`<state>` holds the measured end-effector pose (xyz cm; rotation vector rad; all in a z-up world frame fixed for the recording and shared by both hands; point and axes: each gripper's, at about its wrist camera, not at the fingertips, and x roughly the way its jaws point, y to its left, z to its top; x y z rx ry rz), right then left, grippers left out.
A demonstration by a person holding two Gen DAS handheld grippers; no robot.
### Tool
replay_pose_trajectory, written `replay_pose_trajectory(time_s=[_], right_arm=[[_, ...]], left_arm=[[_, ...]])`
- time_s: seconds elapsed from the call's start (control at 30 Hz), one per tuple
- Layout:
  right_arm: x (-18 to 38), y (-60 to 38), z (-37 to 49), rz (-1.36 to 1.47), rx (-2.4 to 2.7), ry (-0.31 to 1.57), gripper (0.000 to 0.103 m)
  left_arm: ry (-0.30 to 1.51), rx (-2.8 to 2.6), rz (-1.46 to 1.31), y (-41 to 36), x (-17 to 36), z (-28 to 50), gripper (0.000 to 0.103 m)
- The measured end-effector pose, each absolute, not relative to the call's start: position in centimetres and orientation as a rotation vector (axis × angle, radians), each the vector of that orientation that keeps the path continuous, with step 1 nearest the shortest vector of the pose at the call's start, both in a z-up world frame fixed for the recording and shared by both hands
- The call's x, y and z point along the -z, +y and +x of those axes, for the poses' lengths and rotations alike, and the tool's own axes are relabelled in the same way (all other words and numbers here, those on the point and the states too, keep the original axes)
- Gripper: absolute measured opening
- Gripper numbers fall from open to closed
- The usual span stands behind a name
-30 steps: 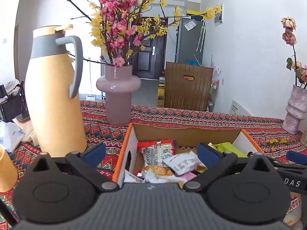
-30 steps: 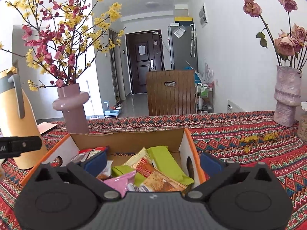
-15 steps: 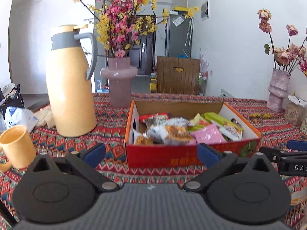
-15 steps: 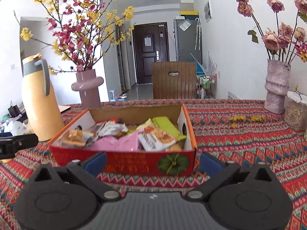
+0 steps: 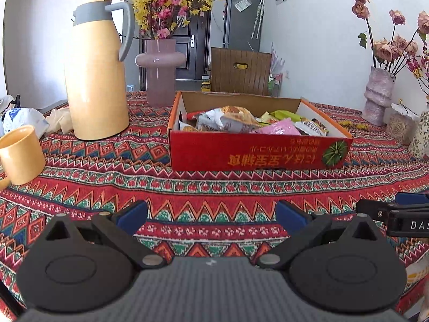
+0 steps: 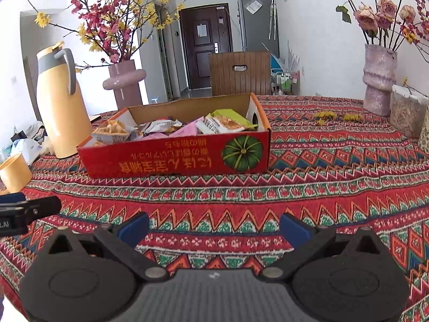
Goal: Organize snacks
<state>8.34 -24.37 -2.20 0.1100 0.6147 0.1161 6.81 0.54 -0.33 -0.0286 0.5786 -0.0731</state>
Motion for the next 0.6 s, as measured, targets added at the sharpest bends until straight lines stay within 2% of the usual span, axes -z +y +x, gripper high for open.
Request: replay_pose_trajectory(time_s=[0.6], right_arm=[[2.92, -24.19, 7.57, 0.114, -0.117, 0.64, 0.103]], left_arm=[[0.587, 0.084, -0.015, 0.23, 0.74, 6.04, 0.103]])
